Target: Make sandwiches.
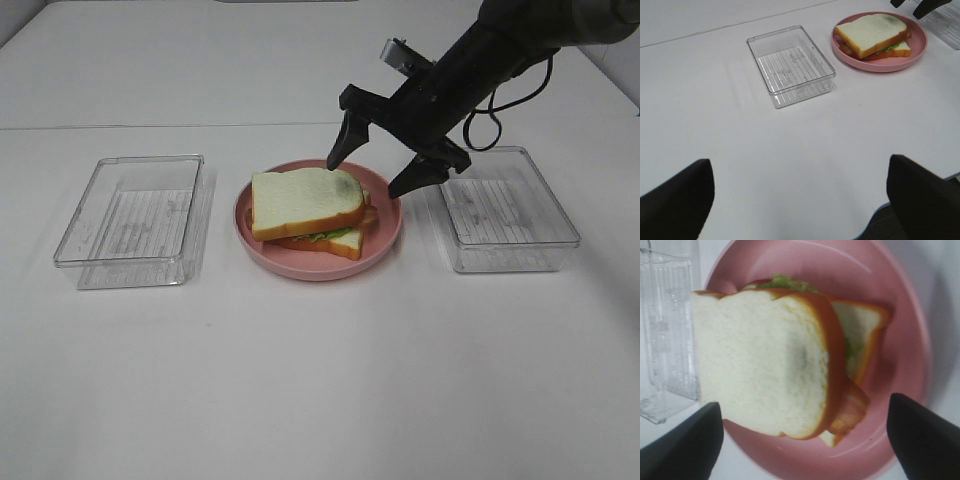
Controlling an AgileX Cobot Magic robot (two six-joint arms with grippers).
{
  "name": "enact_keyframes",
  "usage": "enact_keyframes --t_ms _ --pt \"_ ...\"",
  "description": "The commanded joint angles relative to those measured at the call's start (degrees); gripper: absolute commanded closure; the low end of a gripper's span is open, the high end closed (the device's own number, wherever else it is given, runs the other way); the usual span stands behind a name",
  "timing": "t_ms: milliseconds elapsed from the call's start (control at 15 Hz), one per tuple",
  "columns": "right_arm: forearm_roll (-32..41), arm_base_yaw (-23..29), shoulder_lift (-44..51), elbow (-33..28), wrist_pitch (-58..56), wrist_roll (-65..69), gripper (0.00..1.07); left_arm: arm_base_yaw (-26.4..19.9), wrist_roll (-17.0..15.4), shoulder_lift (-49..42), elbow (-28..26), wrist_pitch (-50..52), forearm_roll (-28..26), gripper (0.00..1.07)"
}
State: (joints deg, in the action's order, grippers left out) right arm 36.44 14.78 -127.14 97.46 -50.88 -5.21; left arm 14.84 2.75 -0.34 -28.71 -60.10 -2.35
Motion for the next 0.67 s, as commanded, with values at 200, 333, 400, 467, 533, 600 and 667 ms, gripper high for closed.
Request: enact_keyframes --t_ms 200,333,400,467,533,600,667 --pt "-16.21 -0.11 7.62 -0.06 -6.02 2.75 0.24 -0.23 0.00 -1.20 0.06 0.52 -0.29 0.18" --pt "-20.17 -0.11 11.00 -0.06 -9.57 2.75 0.24 -0.23 0.00 -1.20 0.06 0.52 -0.29 0.18" --pt "-23.09 -0.11 13.24 -0.06 -11.75 2.75 0.24 -0.23 0.00 -1.20 0.06 0.52 -0.29 0.18" --pt "-25.21 -0.11 15.53 -0.06 -13.81 2.75 0.24 -0.23 0.00 -1.20 0.06 0.52 -0.29 0.18" --pt "-27.16 -0.11 18.28 -0.11 -15.76 2.75 0.24 -0.23 0.00 -1.20 0.06 0.52 -0.29 0.18" --pt "-28.19 -0.11 20.80 -0.11 -17.53 2.75 0.24 -0.23 0.00 -1.20 0.06 0.52 -0.29 0.18" --pt "-28.65 -0.11 23.89 -0.57 -18.85 2.75 0.24 -0.23 0.00 -1.20 0.06 0.52 -0.29 0.18"
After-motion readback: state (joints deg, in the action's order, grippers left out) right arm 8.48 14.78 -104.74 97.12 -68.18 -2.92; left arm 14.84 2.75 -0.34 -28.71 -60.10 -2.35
